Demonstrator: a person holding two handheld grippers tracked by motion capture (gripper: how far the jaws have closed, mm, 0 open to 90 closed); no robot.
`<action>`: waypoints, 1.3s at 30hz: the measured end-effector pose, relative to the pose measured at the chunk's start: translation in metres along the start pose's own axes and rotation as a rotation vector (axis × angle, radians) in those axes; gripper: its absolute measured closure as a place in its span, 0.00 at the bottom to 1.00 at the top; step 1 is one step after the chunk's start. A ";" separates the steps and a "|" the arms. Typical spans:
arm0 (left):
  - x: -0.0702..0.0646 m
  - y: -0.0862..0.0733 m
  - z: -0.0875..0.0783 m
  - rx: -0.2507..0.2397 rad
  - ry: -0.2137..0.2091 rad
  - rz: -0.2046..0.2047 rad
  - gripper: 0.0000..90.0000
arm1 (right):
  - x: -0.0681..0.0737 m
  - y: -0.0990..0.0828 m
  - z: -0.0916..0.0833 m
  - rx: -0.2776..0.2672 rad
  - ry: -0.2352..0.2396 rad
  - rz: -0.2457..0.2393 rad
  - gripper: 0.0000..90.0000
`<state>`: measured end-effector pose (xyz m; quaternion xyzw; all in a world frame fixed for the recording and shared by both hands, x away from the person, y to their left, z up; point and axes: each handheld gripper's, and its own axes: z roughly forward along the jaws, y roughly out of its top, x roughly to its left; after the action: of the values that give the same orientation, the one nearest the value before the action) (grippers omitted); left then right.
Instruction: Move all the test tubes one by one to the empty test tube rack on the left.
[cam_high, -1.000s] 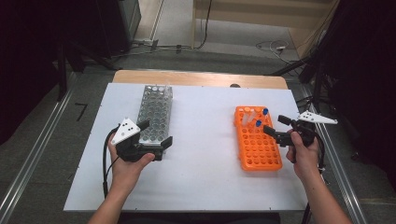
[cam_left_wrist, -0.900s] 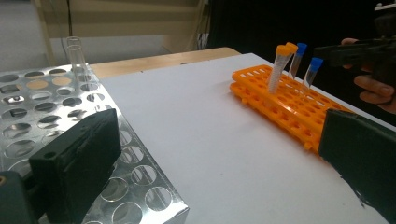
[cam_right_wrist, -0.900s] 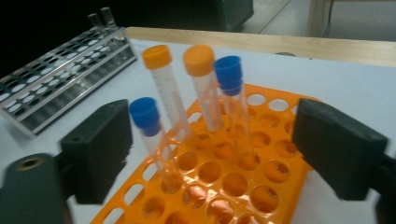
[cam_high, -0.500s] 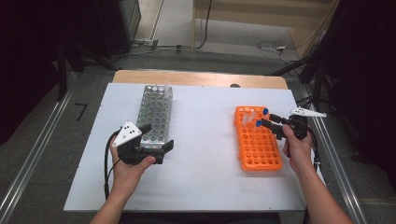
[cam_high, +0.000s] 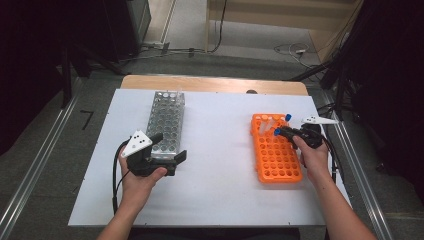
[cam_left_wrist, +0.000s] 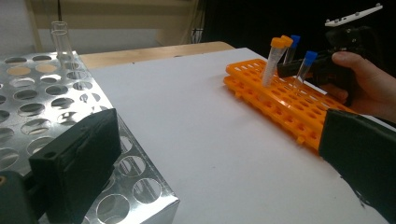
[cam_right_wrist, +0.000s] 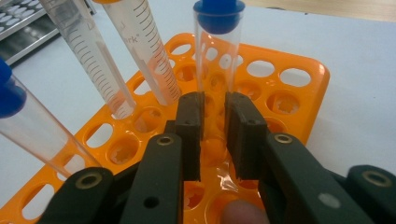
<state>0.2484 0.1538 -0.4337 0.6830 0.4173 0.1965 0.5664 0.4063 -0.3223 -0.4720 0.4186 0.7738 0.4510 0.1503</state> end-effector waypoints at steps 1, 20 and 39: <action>0.000 0.000 0.000 0.003 0.000 0.002 0.00 | 0.000 0.000 0.000 0.000 -0.004 0.002 0.82; -0.004 0.001 0.001 -0.004 -0.008 0.012 0.00 | 0.017 0.012 -0.035 -0.077 -0.005 -0.020 0.83; -0.011 0.002 0.002 -0.009 -0.025 0.029 0.00 | 0.059 0.001 -0.068 -0.075 0.091 -0.075 0.83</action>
<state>0.2440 0.1440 -0.4301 0.6889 0.3993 0.1983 0.5716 0.3293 -0.3147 -0.4249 0.3624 0.7774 0.4926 0.1472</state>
